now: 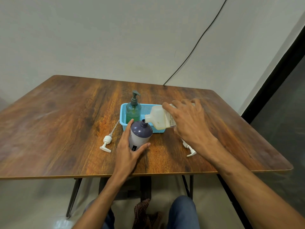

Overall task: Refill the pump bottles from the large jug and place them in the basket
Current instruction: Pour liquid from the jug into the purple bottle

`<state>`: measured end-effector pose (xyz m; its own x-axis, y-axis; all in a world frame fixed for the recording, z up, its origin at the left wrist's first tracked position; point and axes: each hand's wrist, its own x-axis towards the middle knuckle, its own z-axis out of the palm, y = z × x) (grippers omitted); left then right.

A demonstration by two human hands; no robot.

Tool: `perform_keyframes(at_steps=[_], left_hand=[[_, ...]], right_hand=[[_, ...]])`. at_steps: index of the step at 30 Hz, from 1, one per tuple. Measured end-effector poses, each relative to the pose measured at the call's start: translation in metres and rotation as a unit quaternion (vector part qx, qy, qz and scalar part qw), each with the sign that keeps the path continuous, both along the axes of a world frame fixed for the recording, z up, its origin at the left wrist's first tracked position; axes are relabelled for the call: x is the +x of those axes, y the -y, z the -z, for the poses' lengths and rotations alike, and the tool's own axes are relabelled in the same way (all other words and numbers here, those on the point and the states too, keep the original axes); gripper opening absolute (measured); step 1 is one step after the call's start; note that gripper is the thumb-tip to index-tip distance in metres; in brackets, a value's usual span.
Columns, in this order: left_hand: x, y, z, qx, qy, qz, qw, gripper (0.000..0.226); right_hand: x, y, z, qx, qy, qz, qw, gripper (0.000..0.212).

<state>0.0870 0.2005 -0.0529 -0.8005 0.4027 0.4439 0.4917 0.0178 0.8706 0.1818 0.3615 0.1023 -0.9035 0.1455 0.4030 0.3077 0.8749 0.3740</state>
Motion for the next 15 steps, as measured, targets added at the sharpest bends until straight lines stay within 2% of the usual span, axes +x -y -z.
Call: perform_keyframes(at_steps=[15], left_hand=[[-0.0002,0.0007,0.0001,-0.004,-0.003,-0.005,1.0,0.1]], right_hand=[[0.0002,0.0028,-0.0029,0.002,-0.001,-0.001,1.0,0.067]])
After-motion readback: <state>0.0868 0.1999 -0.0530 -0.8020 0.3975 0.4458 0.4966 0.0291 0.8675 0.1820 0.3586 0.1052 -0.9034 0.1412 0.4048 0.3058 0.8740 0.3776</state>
